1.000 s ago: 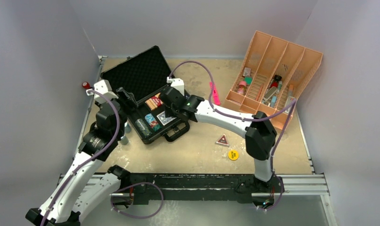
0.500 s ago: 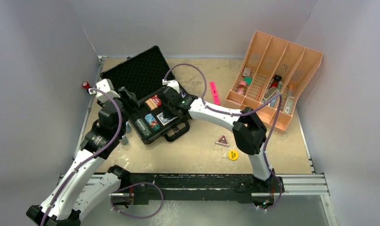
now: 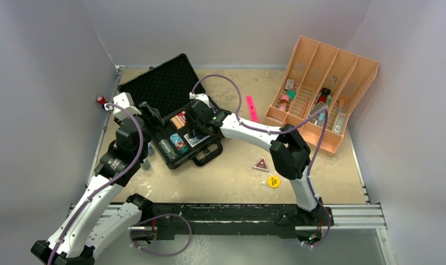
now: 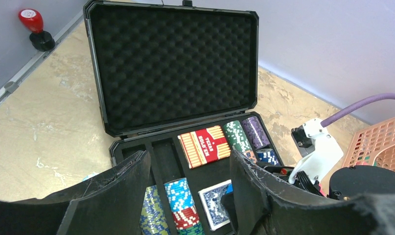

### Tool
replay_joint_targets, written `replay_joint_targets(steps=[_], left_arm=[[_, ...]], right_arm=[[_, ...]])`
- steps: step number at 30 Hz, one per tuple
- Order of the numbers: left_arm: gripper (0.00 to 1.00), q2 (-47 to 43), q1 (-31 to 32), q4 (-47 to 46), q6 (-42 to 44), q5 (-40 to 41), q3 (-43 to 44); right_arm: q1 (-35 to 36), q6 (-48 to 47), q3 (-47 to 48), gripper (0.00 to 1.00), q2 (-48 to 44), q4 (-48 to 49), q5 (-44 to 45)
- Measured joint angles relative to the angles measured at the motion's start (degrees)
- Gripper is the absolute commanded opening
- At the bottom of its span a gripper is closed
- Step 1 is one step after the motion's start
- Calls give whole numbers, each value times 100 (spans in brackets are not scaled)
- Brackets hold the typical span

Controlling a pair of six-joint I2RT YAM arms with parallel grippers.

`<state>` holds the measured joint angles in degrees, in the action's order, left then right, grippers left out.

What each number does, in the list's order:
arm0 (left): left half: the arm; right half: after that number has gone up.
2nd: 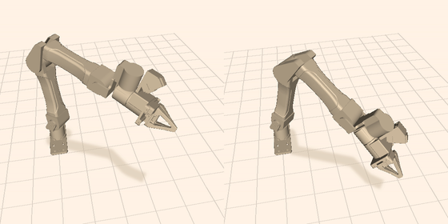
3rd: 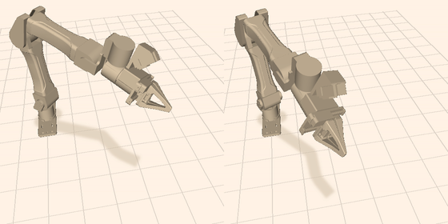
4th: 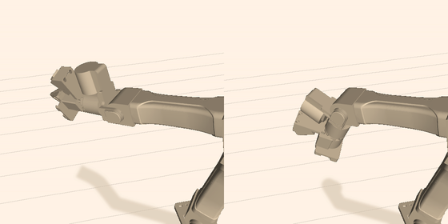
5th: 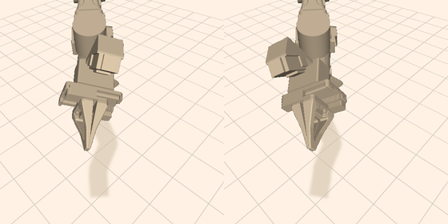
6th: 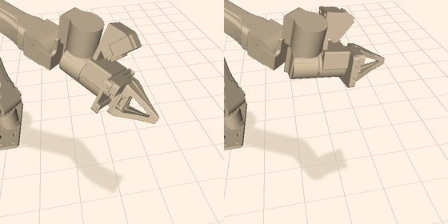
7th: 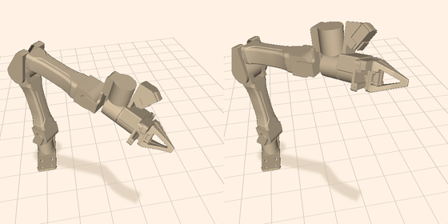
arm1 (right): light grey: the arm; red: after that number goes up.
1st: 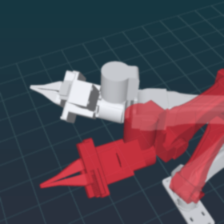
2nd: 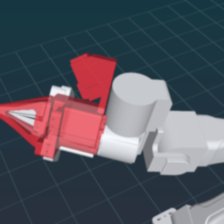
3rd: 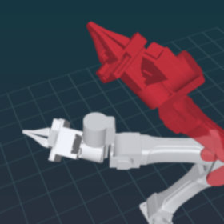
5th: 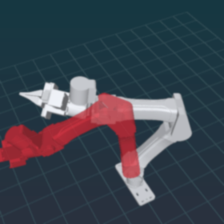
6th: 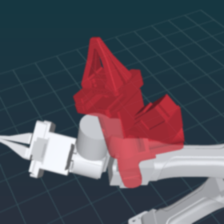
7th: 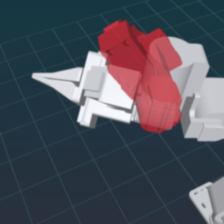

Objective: Pack up texas hold em set

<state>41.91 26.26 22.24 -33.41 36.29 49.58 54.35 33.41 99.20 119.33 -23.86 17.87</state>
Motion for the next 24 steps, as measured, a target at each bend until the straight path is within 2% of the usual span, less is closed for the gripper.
replay_joint_targets(steps=[5,10,15,19,24], left_arm=[[60,15,0,0,0,0,0],[60,28,0,0,0,0,0],[60,28,0,2,0,-7,0],[60,28,0,2,0,-26,0],[60,35,0,2,2,-55,0]], right_arm=[[0,-9,-74,76,-90,63,-92],[-4,131,-503,76,-713,48,103],[-164,573,-1620,80,-2004,4,511],[-715,962,-2846,84,-3040,-133,647],[-1405,1283,-4201,90,-3609,-389,616]])
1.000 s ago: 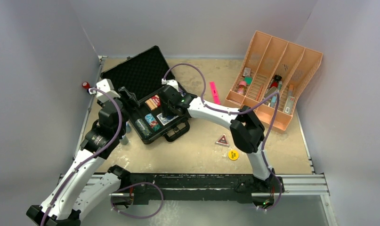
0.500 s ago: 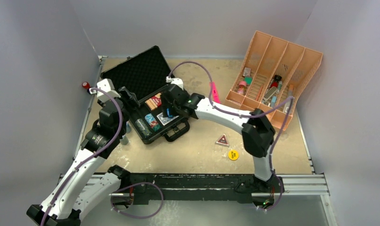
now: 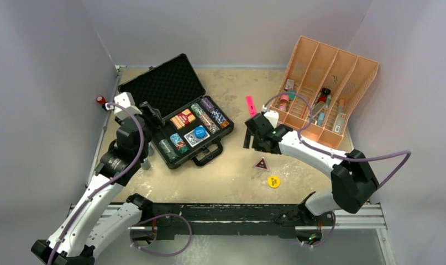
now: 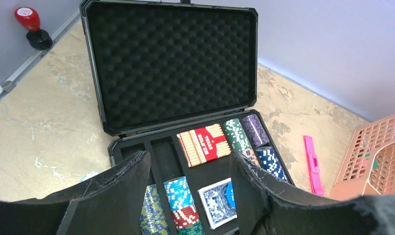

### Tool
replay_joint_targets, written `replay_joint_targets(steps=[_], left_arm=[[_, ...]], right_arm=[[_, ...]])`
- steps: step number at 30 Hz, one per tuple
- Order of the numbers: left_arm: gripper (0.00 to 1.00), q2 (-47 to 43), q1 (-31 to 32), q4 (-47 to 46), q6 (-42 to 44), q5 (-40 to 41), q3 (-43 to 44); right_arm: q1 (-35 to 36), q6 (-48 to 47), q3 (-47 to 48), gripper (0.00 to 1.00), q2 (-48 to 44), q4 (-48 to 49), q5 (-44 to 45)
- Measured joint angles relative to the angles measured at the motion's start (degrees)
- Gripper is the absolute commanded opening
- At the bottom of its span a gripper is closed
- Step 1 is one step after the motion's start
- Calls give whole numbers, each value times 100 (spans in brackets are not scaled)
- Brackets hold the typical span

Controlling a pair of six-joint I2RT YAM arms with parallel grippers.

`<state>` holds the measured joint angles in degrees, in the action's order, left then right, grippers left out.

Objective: Pack up texas hold em set

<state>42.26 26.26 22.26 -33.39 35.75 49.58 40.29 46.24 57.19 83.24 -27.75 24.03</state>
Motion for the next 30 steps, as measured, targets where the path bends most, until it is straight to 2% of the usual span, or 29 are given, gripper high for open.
replay_joint_targets(steps=[4,12,21,30], left_arm=[[60,28,0,0,0,-9,0],[60,131,-2,0,2,-55,0],[60,190,-2,7,22,-55,0],[60,210,-2,17,103,52,0]], right_arm=[[-85,153,-704,91,-140,-61,-144],[-212,249,-1263,93,-201,291,-739],[-280,317,-1458,89,-179,529,-986],[-271,-173,-1362,85,-31,437,-1025]])
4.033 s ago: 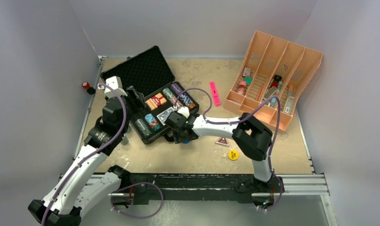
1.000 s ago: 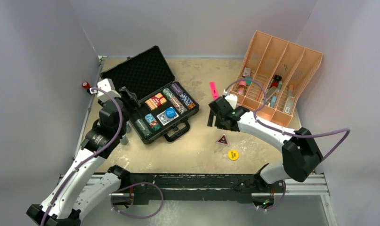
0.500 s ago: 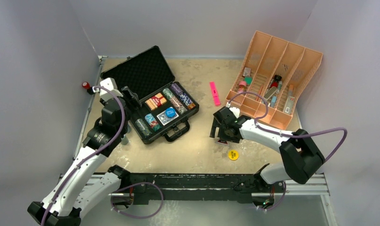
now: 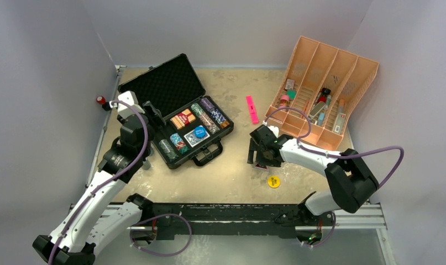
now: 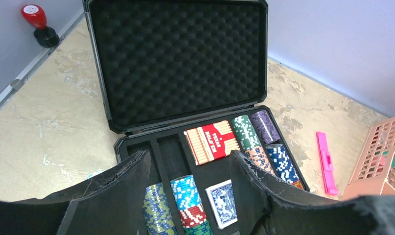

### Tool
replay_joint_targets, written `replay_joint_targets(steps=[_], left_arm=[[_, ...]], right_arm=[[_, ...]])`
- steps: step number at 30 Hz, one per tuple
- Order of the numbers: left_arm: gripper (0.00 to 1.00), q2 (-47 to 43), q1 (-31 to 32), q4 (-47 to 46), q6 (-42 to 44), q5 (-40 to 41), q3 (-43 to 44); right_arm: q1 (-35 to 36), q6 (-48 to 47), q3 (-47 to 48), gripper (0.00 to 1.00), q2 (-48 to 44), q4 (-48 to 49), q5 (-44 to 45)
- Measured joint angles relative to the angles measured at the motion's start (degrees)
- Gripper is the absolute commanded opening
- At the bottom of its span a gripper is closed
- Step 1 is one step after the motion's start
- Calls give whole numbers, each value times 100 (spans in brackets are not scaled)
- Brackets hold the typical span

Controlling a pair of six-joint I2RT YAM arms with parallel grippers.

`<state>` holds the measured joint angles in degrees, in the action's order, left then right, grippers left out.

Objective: Pack up texas hold em set

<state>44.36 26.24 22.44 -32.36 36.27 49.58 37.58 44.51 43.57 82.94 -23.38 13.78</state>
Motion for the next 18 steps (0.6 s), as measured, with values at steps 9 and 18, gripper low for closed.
replay_joint_targets(steps=[9,18], left_arm=[[59,0,2,92,33,48,0],[59,-2,0,118,33,63,0]], right_arm=[[334,-236,151,78,223,-118,-81],[452,-90,262,71,361,-197,74]])
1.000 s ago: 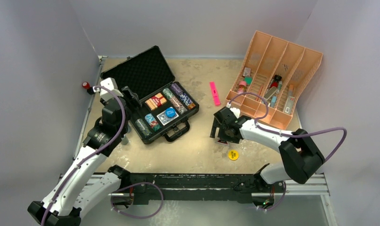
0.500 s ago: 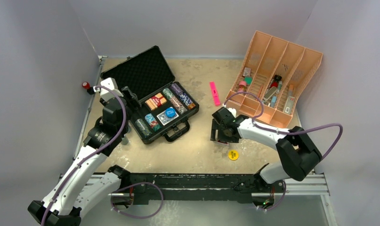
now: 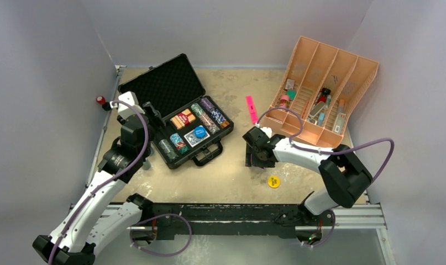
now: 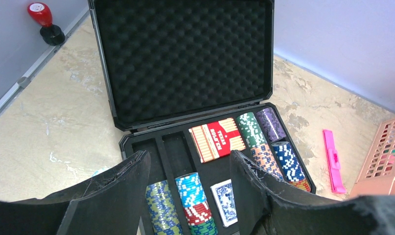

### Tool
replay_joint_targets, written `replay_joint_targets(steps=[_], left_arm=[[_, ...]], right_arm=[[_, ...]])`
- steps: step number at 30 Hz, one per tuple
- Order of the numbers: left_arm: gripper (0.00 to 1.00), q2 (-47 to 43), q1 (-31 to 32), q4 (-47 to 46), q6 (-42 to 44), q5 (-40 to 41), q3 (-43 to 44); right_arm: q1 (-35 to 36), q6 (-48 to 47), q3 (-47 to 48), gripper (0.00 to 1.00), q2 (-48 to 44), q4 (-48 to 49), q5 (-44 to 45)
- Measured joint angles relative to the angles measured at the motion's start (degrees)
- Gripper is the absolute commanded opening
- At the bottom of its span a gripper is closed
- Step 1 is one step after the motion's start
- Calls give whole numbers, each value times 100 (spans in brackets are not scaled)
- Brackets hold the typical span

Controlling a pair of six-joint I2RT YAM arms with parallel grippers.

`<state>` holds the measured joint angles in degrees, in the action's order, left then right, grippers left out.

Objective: Pack up texas hold em set

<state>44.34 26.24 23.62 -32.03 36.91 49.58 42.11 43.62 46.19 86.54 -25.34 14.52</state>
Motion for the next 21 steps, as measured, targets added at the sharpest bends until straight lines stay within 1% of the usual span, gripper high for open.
replay_joint_targets(steps=[2,5,7,9,12,14,21], left_arm=[[59,0,0,0,0,0,0],[59,0,0,2,0,0,0],[59,0,0,2,0,0,0],[60,0,2,2,0,0,0],[60,0,2,0,0,0,0],[60,0,2,2,0,0,0],[59,0,0,0,0,2,0]], right_arm=[[0,74,0,75,0,0,17],[0,175,7,75,0,17,20],[0,212,9,72,9,24,31],[0,251,9,65,11,22,46],[0,317,15,57,24,4,87],[0,369,26,56,31,-2,105],[28,391,118,54,33,-24,271]])
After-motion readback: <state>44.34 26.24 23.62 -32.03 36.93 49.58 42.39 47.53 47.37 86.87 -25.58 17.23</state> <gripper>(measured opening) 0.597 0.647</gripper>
